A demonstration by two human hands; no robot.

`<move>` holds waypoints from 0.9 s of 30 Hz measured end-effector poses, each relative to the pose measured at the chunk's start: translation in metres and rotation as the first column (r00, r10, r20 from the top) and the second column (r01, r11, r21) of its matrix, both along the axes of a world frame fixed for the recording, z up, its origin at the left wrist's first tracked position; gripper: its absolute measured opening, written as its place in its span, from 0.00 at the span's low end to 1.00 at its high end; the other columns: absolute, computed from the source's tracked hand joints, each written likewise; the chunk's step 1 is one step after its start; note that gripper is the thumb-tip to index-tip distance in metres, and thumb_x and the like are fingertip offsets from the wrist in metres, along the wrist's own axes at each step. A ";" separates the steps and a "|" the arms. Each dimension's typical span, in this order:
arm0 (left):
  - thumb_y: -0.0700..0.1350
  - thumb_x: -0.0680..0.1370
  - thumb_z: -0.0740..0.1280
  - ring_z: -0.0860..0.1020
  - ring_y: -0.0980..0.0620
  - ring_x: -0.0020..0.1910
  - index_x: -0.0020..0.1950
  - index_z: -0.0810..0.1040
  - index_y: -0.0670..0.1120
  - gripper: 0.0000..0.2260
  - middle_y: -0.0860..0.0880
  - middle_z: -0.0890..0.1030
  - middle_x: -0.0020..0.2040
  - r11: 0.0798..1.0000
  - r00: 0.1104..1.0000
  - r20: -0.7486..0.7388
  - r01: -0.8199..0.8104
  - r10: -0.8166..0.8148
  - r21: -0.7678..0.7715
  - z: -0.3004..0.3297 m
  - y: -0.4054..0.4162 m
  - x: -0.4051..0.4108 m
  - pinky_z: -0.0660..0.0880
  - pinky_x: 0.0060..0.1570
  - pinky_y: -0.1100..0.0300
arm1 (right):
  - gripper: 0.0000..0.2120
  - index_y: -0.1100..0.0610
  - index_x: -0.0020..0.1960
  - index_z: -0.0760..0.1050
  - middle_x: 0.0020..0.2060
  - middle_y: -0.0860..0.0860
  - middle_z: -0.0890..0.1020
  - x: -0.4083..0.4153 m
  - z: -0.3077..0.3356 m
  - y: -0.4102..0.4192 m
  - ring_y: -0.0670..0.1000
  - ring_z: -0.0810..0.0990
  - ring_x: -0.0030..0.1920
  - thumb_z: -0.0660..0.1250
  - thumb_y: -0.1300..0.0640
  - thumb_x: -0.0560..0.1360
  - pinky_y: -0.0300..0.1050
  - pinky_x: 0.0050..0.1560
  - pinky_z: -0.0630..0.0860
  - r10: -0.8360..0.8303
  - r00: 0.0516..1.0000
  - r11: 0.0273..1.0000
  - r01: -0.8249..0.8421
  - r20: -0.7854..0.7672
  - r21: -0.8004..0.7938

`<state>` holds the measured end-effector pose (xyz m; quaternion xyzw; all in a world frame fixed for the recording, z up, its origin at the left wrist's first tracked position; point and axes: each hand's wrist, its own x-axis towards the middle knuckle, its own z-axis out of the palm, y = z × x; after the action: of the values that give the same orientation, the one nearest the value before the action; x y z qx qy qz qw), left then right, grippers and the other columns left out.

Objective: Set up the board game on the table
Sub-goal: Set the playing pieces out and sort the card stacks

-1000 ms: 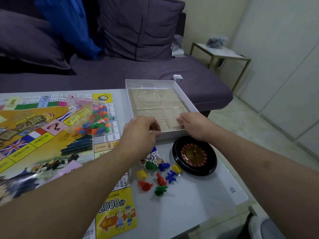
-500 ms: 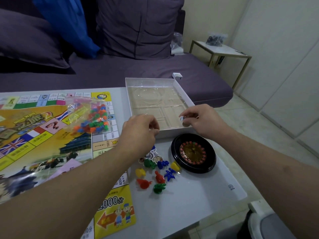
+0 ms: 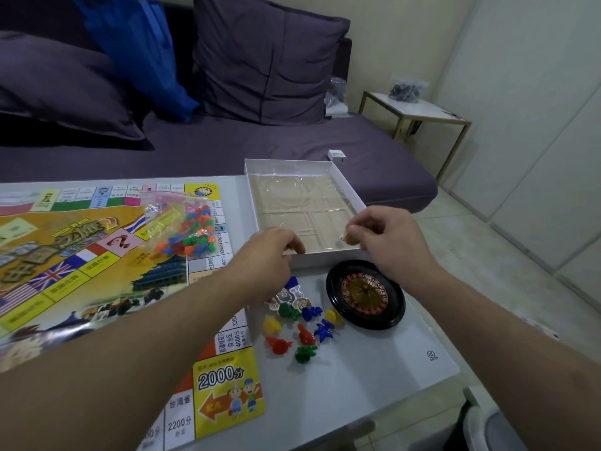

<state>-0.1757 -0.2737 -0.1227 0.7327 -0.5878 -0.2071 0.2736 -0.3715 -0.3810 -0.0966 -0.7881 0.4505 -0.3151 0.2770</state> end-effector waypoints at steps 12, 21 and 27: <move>0.32 0.78 0.67 0.76 0.52 0.58 0.58 0.82 0.54 0.18 0.53 0.78 0.59 0.999 1.000 0.003 -0.009 0.009 -0.039 0.000 -0.001 0.003 0.74 0.54 0.59 | 0.07 0.44 0.52 0.86 0.43 0.41 0.85 0.030 -0.023 0.049 0.41 0.81 0.42 0.74 0.54 0.78 0.35 0.42 0.77 0.300 0.851 0.951 -0.304 -0.431 0.062; 0.30 0.78 0.65 0.75 0.52 0.58 0.59 0.82 0.54 0.20 0.55 0.76 0.56 0.998 1.000 0.003 -0.014 0.014 -0.069 -0.002 0.001 0.002 0.76 0.59 0.56 | 0.06 0.50 0.49 0.85 0.42 0.41 0.84 0.021 0.000 0.006 0.40 0.80 0.42 0.72 0.59 0.78 0.25 0.45 0.71 0.017 0.978 0.977 -0.061 -0.209 -0.205; 0.29 0.77 0.64 0.75 0.52 0.58 0.57 0.83 0.54 0.22 0.54 0.77 0.57 0.997 0.999 -0.021 -0.031 0.030 -0.064 -0.003 0.000 0.001 0.76 0.58 0.57 | 0.12 0.54 0.53 0.86 0.50 0.54 0.86 0.037 0.000 -0.048 0.56 0.83 0.49 0.66 0.61 0.74 0.49 0.52 0.83 -0.093 0.728 0.996 0.056 -0.679 -0.076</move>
<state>-0.1749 -0.2738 -0.1253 0.7303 -0.5803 -0.1912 0.3057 -0.3345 -0.4290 -0.0963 -0.8367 0.5437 -0.0264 0.0600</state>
